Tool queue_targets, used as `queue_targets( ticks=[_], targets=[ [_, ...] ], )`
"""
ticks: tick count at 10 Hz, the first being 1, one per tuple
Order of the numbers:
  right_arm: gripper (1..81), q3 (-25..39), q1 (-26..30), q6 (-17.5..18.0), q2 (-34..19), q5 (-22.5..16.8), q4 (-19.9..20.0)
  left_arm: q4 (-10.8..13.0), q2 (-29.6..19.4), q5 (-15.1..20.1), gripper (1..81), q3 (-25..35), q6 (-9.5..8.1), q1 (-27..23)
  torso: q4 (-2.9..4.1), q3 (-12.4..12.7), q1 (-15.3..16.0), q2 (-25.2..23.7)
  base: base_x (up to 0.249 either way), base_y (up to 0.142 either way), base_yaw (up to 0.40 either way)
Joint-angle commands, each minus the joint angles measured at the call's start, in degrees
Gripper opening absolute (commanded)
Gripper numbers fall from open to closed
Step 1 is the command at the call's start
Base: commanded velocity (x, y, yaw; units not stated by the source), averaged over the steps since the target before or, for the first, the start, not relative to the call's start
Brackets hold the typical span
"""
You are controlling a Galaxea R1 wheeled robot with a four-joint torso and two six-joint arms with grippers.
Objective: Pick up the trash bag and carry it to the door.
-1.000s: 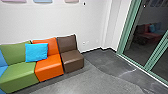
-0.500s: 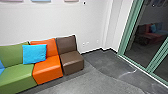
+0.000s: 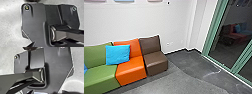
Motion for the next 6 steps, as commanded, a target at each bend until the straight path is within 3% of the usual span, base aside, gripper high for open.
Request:
queue_targets(
  ticks=[1,6],
  targets=[
    [81.1,1.0,0.8,-0.9,0.0,-4.0,-1.3,-0.3,-0.1,3.8,81.1,0.0,-0.21,-1.3,0.00,0.0,0.0,0.0,0.000,0.000,0.000],
    [81.1,7.1,0.9,-0.7,-3.5,-3.9,-0.5,-0.5,-2.5,3.7,81.1,1.9,-0.30,-1.4,0.00,0.0,0.0,0.0,0.000,0.000,0.000]
  ],
)
